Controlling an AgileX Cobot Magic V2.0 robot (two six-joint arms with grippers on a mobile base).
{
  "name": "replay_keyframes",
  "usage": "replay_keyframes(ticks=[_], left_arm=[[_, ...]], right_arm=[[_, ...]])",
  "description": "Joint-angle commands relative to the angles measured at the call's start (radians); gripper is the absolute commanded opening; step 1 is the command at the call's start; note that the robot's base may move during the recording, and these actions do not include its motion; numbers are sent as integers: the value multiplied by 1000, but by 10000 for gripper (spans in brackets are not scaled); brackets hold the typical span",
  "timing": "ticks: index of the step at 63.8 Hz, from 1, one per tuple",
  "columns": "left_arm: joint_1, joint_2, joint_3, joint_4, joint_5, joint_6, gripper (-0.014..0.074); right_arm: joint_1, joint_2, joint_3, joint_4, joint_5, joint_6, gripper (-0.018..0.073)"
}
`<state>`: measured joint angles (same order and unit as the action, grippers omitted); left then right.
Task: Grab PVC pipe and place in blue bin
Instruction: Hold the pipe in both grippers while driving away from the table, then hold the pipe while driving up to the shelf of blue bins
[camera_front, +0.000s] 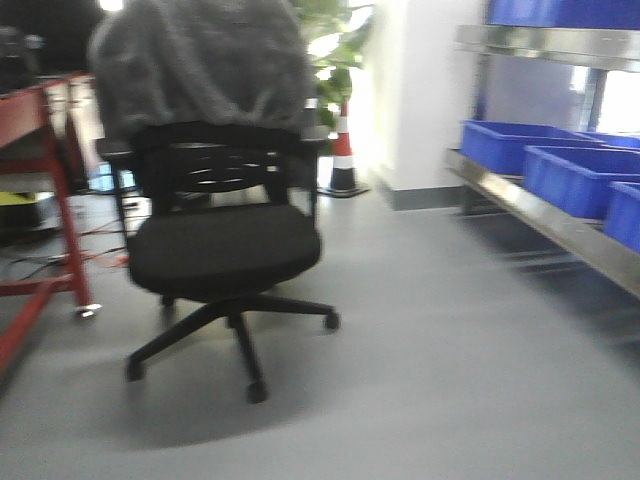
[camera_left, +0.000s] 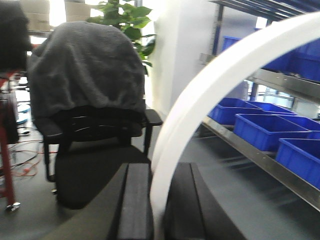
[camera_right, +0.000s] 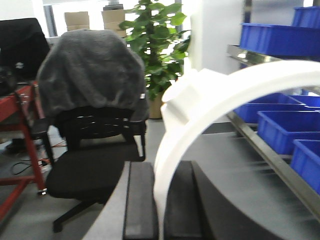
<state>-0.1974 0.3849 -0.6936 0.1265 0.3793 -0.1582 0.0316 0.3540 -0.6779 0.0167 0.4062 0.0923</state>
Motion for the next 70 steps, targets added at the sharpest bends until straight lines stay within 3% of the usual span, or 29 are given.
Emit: replay_keyframes(ticks=[1,70], left_arm=[[-5,-3,-7,-7,-28,-10,-111],[-5,-3,-7,-7,-28,-10,-111]], right_arm=[[2,-5,1,-8,-18,-8,-168],[2,-5,1,-8,-18,-8,-168]])
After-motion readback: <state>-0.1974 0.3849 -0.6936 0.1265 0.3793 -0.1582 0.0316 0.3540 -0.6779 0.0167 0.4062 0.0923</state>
